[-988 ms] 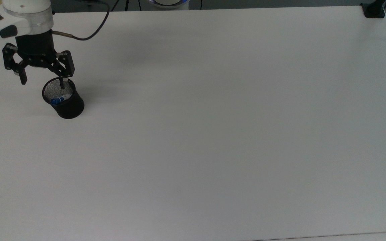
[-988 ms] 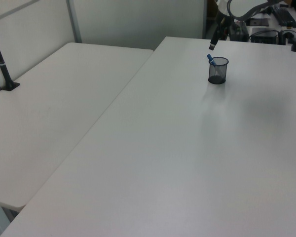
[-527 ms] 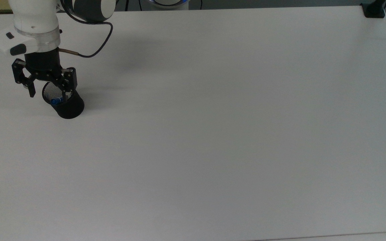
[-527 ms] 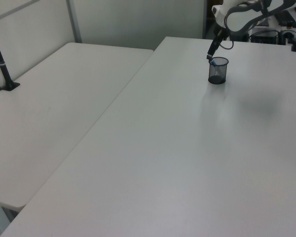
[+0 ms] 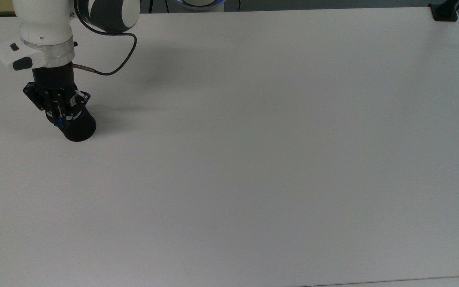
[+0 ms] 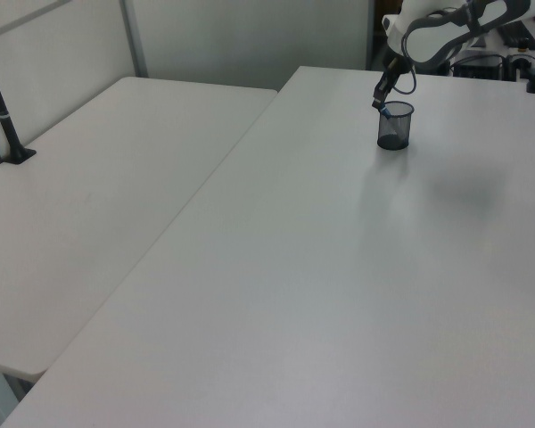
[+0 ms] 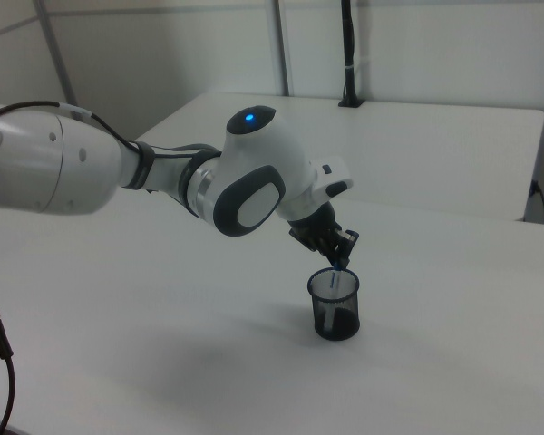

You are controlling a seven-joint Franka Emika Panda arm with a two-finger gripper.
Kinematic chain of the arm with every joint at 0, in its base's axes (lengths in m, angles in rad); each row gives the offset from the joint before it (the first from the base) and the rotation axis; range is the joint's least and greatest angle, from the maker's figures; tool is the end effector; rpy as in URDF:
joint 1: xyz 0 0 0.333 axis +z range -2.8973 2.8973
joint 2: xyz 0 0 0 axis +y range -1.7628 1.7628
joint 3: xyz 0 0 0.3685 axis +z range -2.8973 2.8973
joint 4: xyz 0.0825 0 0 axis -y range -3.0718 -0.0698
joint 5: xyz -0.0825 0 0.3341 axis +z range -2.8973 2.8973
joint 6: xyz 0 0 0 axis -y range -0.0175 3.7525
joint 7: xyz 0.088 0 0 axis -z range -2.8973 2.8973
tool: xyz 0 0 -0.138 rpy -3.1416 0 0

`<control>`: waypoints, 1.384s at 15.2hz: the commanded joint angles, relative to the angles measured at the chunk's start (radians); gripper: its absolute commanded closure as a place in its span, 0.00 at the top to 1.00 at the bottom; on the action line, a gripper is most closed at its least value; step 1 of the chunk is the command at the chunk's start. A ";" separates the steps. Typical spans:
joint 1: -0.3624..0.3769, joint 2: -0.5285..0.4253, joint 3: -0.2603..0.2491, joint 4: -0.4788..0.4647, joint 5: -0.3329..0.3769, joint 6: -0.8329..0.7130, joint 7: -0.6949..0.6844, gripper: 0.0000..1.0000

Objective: Remove the marker
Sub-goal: 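Lift the marker up out of the pen cup, then carry the marker away from the cup and lower it to the table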

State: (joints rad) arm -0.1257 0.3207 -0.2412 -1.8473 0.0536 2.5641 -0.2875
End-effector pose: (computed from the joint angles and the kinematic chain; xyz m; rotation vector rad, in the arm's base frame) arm 0.6131 -0.2179 0.4490 2.9248 -0.1331 0.5546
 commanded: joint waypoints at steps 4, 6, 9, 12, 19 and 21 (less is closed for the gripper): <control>0.011 -0.110 0.003 0.006 0.012 -0.131 0.033 0.00; 0.011 -0.158 0.003 0.042 0.011 -0.241 0.008 0.00; 0.011 -0.193 0.005 0.169 0.012 -0.543 -0.106 0.00; 0.012 -0.196 0.040 0.270 0.021 -0.760 -0.148 0.00; 0.079 -0.125 0.174 0.273 0.106 -0.812 0.082 0.00; 0.138 -0.074 0.175 0.273 0.106 -0.793 0.132 0.00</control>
State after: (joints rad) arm -0.0624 0.1765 -0.0612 -1.5872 0.1430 1.7640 -0.2375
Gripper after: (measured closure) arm 0.828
